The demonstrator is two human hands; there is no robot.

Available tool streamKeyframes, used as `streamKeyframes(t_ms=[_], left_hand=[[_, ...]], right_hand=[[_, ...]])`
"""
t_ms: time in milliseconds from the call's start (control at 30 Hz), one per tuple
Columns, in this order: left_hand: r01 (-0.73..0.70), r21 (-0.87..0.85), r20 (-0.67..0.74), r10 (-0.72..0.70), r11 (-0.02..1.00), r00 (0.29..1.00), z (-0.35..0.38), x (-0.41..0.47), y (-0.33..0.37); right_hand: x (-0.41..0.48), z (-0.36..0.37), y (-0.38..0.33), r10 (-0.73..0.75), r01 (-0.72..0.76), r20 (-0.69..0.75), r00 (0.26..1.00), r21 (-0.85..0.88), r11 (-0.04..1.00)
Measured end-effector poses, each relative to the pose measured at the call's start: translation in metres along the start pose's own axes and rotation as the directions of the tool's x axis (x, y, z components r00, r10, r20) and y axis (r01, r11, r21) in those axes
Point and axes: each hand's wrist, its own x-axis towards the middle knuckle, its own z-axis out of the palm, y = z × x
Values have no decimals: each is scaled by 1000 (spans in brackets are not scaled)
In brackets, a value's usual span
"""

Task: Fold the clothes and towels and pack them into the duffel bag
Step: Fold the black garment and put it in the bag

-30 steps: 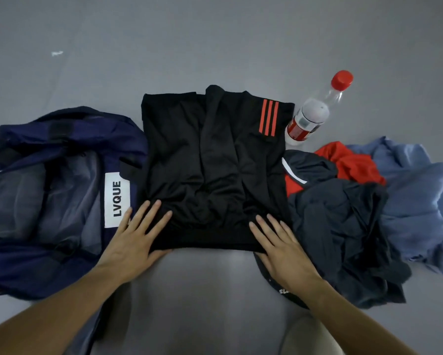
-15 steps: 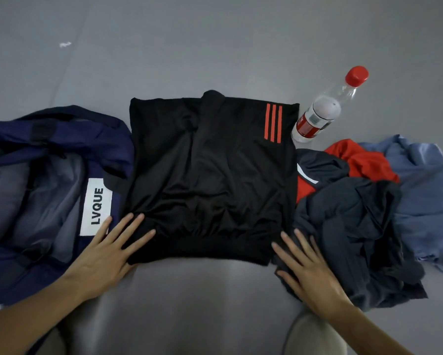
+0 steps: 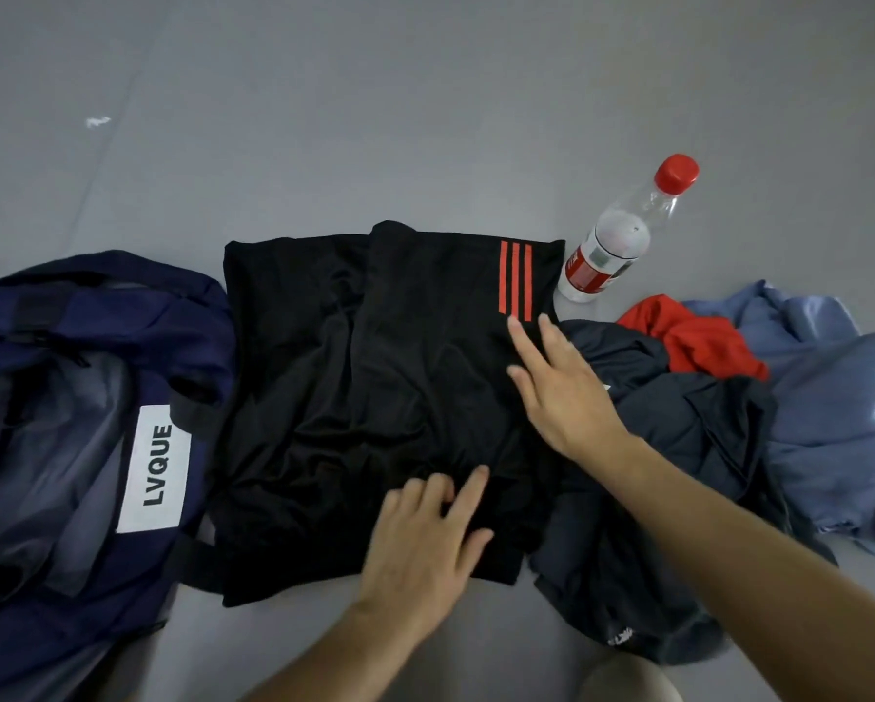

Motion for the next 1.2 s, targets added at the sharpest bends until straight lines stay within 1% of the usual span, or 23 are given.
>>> streamKeyframes(t_ms=[100, 200, 267, 367, 433, 500, 567, 633, 700, 800, 867, 933, 1033, 1067, 1133, 1167, 1200], left_hand=[[155, -111, 115, -142, 982, 983, 14, 21, 44], [286, -122, 242, -251, 950, 937, 34, 24, 56], [303, -114, 299, -258, 946, 919, 43, 20, 57], [299, -142, 357, -233, 944, 904, 43, 16, 60], [319, -160, 400, -234, 934, 886, 44, 16, 60], [313, -178, 399, -222, 933, 889, 40, 17, 59], [321, -247, 393, -208, 914, 896, 33, 14, 56], [394, -345, 381, -257, 852, 888, 20, 10, 53], [473, -458, 330, -350, 753, 877, 5, 0, 50], [541, -613, 253, -506, 576, 825, -17, -20, 42], [547, -698, 181, -624, 462, 760, -29, -32, 35], [534, -749, 113, -718, 392, 686, -39, -46, 23], [545, -767, 45, -820, 338, 571, -45, -73, -6], [548, -769, 34, -834, 330, 550, -44, -83, -16], [573, -748, 27, -847, 336, 532, -42, -100, -31], [598, -719, 16, -851, 355, 524, -40, -107, -36], [625, -660, -30, -846, 416, 532, -40, -114, -41]], right_hand=[[59, -5, 1, 116, -117, 63, 991, 15, 993], [95, 1, 2, 233, -238, 140, 962, 21, 971], [105, 9, 5, 276, -283, 156, 949, 23, 959], [105, 19, 8, 269, -266, 108, 957, -40, 963], [103, 22, 9, 260, -258, 69, 963, -32, 965], [103, 21, 9, 254, -256, 46, 966, 22, 967], [103, 15, 7, 243, -246, 41, 969, 119, 962], [104, 6, -3, 243, -238, 5, 970, 218, 947], [109, -5, -25, 243, -222, -33, 970, 303, 927], [120, -14, -80, 170, -134, -60, 984, 382, 914], [128, -16, -124, 103, -74, -44, 994, 426, 902], [136, -12, -174, 11, 3, -28, 1000, 443, 897], [138, 1, -244, -148, 109, 55, 988, 438, 892], [135, 6, -260, -199, 141, 89, 976, 438, 888], [125, 12, -277, -293, 200, 148, 944, 449, 871], [118, 12, -277, -330, 229, 156, 931, 457, 859], [109, 12, -272, -349, 247, 148, 925, 461, 852]])
